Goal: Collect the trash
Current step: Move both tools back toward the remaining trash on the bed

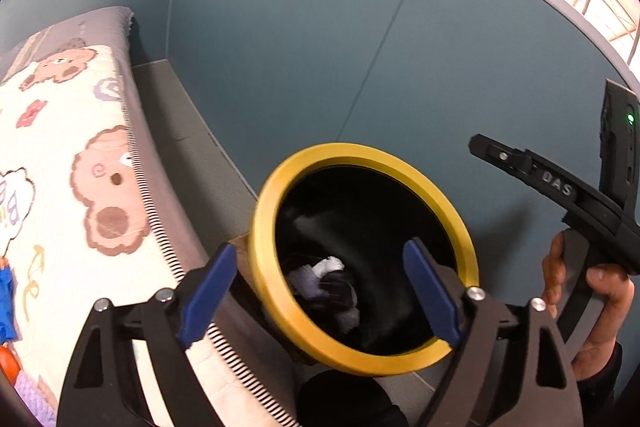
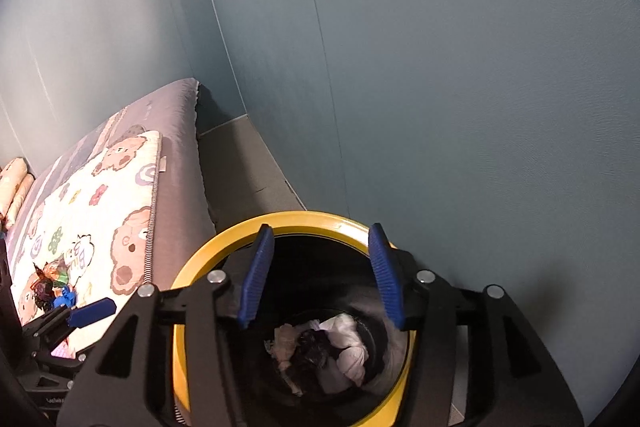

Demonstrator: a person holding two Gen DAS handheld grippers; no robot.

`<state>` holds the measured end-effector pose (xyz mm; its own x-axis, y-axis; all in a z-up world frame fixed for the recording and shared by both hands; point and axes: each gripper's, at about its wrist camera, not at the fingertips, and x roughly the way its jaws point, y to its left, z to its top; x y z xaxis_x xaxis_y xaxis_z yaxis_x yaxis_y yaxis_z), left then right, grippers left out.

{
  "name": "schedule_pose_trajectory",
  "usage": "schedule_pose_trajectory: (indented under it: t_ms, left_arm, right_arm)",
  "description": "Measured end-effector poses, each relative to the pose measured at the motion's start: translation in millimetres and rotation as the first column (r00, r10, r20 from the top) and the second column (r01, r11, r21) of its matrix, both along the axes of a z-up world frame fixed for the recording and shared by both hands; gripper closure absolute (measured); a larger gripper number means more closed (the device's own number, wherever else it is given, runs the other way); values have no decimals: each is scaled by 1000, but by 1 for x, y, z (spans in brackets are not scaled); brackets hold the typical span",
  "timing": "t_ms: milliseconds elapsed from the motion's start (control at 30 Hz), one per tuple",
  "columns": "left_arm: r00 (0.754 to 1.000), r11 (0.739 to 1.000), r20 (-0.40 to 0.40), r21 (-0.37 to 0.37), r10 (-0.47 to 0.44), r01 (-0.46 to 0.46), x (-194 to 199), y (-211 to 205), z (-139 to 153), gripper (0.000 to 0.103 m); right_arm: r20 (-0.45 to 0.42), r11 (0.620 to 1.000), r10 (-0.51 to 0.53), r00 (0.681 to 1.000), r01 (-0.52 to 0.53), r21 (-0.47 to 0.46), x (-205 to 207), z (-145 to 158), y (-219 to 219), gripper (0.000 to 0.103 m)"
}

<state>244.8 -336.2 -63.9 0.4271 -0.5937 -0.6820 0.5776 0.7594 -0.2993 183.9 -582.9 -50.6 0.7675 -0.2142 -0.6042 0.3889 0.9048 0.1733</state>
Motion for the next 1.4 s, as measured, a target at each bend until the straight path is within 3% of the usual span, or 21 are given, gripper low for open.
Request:
schedule_pose_trajectory:
  t_ms: [333, 633, 1000, 1400]
  left_arm:
    - [992, 993, 50, -4, 118, -118, 14, 58, 20, 11]
    - [967, 973, 109, -9, 231, -232, 24, 134, 42, 8]
    - [915, 924, 134, -9, 379, -382, 24, 224, 55, 8]
    - [827, 833, 121, 6, 549, -553, 43, 336, 52, 8]
  right_arm:
    - [24, 995, 92, 996, -92, 26, 4, 15, 33, 41]
    - [49, 975, 224, 973, -224, 8, 13, 39, 89, 35]
    - [39, 923, 385, 922, -386, 6, 27, 58, 170, 30]
    - [-1, 837, 547, 837, -546, 24, 48, 45, 264, 29]
